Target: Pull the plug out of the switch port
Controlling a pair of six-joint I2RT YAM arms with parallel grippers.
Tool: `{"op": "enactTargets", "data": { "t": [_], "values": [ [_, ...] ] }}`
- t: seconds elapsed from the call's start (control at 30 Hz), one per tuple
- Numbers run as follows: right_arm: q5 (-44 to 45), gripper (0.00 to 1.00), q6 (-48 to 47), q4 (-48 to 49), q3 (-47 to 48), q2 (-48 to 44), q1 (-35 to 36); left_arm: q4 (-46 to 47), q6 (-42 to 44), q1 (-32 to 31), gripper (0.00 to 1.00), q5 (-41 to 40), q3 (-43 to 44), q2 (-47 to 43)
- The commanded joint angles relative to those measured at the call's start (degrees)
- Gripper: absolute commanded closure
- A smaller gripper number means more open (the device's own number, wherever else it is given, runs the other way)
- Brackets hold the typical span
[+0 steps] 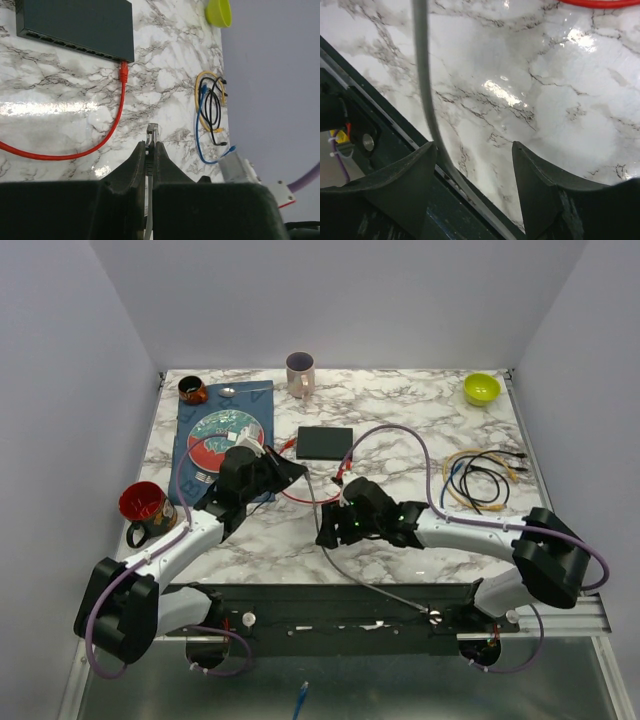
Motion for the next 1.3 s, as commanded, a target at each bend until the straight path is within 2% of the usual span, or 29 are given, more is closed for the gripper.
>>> {"op": "enactTargets", "data": {
  "t": [0.0,0.1,0.13,0.17,0.2,0.23,0.27,0.33,0.37,0.43,0.47,0.53,0.6,0.63,0.7,0.87,0.93,0.97,1.0,1.03,1.07,1.1,1.13,1.17,1.27],
  "values": [
    [0.76,0.33,-1.65,1.2,4.31,4.04,1.76,-1.67,0.33,-0.12,1.0,-1.03,-1.01,-2.05],
    [0.4,0.44,-1.65,0.14,6.42,6.15,2.02,-2.02,0.33,-0.12,1.0,-0.94,-1.19,-2.84],
    [0.66,0.49,-1.56,-0.21,6.51,6.16,2.02,-2.2,0.41,-0.12,1.0,-0.77,-1.19,-3.02],
    [1.19,0.6,-1.21,-0.38,6.51,5.9,2.11,-2.55,0.67,-0.12,1.0,-0.85,-1.11,-3.37],
    [1.8,0.65,-1.12,-0.56,6.17,5.46,2.11,-4.03,0.76,-0.12,1.0,-0.94,-0.5,-3.81],
    [3.55,0.7,-1.12,-1.26,6.16,3.72,2.11,-5.18,1.2,-0.12,0.93,-1.64,-0.05,-4.16],
    [4.44,0.77,-0.86,-2.05,6.16,2.83,2.11,-6.67,1.29,-0.12,0.81,-1.99,0.47,-4.42],
    [10.82,0.84,-0.77,-5.63,6.6,-0.85,2.02,-12.46,1.9,-0.04,0.5,-3.05,3.1,-5.56],
    [12.95,0.9,-1.29,-6.88,6.78,-2.52,2.11,-13.44,2.17,-0.04,0.45,-4.88,3.98,-6.09],
    [19.96,0.94,-1.74,-11.08,7.91,-5.16,1.68,-20.03,2.61,0.05,0.32,-8.3,6.1,-8.81],
    [22.09,0.99,-2.43,-12.33,8.7,-7.79,1.32,-22.31,2.35,0.05,0.28,-13.2,6.71,-9.78],
    [26.92,0.99,-2.44,-17.05,10.2,-9.82,-2.0,-27.68,1.65,0.14,0.14,-17.36,7.77,-12.76],
    [27.65,0.99,-2.09,-19.27,12.66,-12.02,-8.39,-29.35,0.68,0.4,0.11,-20.0,7.69,-14.87],
    [28.08,0.99,-1.57,-21.11,13.62,-12.64,-10.96,-29.62,0.24,0.4,0.06,-20.36,7.51,-15.14],
    [29.57,0.99,0.19,-22.62,16.17,-13.78,-17.88,-29.89,-0.64,0.49,0.05,-20.63,6.9,-15.41],
    [41.43,0.99,3.43,-27.36,20.48,-11.69,-30.56,-33.39,-2.48,0.67,0.04,-20.19,8.03,-12.6],
    [40.32,0.99,5.81,-28.51,19.97,-11.15,-40.3,-35.68,-3.19,0.67,0.04,-20.19,8.74,-10.85],
    [38.74,0.98,8.52,-28.42,19.35,-11.15,-43.91,-36.47,-3.36,0.67,0.04,-20.19,8.91,-10.32],
    [36.46,0.91,9.76,-28.34,18.74,-10.98,-51.25,-37.87,-3.45,0.67,0.04,-20.19,9.09,-9.44],
    [31.74,0.77,10.12,-26.77,17.25,-10.63,-54.63,-38.23,-3.45,0.75,0.04,-20.02,9.35,-9.09],
    [29.87,0.49,9.26,-25.8,16.89,-9.32,-56.49,-38.41,-2.84,0.75,0.02,-18.97,9.27,-8.73],
    [28.89,0.39,8.64,-25.61,17.06,-8.52,-59.56,-38.24,-2.49,0.84,0.01,-18.35,9.18,-8.38],
    [28.18,0.3,7.94,-25.52,17.67,-7.82,-59.76,-37.72,-2.05,0.84,0.01,-17.3,8.83,-8.29],
    [26.87,0.23,6.71,-25.17,17.68,-6.86,-59.76,-37.28,-1.35,1.02,0.01,-15.55,8.57,-8.29],
    [20.72,0.21,6.96,-21.49,15.32,-7.28,-58.89,-34.9,-1.17,1.11,0.01,-13.78,7.07,-8.38]
  ]
}}
